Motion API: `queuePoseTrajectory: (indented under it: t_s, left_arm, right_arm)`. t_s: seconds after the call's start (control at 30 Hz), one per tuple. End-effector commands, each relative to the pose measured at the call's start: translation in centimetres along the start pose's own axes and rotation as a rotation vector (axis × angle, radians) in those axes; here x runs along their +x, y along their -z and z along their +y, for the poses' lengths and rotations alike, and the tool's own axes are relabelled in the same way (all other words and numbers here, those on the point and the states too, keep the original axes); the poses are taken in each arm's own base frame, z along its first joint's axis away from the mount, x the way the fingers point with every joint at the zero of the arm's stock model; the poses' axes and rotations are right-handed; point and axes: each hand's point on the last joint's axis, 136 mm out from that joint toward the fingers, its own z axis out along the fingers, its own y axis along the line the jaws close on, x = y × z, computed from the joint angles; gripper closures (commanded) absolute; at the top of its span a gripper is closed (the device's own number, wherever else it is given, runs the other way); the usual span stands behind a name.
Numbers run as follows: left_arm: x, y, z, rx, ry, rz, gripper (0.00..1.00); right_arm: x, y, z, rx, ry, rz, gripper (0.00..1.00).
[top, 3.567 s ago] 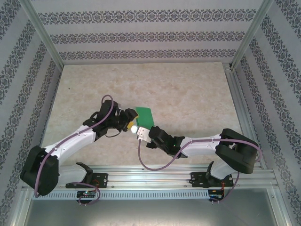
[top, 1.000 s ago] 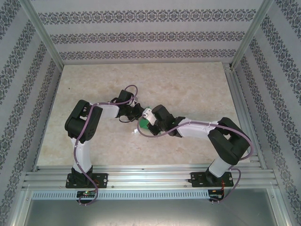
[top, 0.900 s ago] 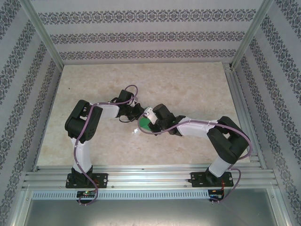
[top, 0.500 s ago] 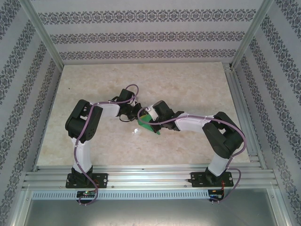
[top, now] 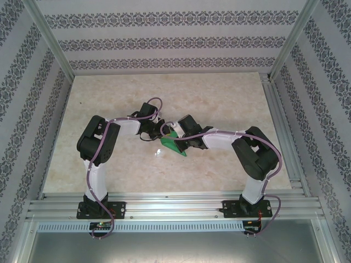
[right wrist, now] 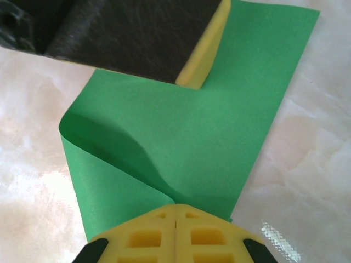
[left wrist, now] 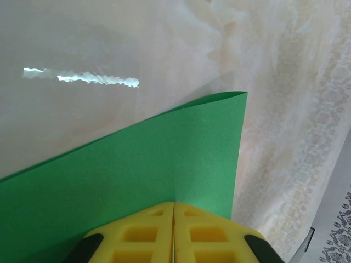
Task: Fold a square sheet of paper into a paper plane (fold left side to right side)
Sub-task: Third fold the triangle at the center of the table.
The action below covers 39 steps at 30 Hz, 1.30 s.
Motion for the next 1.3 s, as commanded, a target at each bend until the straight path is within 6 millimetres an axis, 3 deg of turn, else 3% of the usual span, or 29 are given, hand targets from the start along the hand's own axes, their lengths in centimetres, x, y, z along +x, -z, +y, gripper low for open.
queuePoseTrajectory:
  t_s: [0.0,0.27,0.83,1.27]
  left_arm:
    - [1.2,-1.5,3.3,-0.117,0.021,0.032,0.91]
    - [1.2,-1.5,3.3,-0.118,0.020,0.033,0.91]
    - [1.4,-1.6,3.5,-0.124,0.020,0.033,0.92]
    - [1.4,-1.5,3.4,-0.123,0.019,0.035,0.92]
  right_arm:
    - [-0.8,-0.1,-0.1,-0.011,-0.030,-0.010,1.00]
    - [0.1,-0.5,-0.3,0.001,-0.049,0.025,1.00]
    - [-1.0,-0.1,-1.5,0.037,-0.074,0.002,1.00]
    - [0.6,-1.2,-1.6,0.028,-0.102,0.066,1.00]
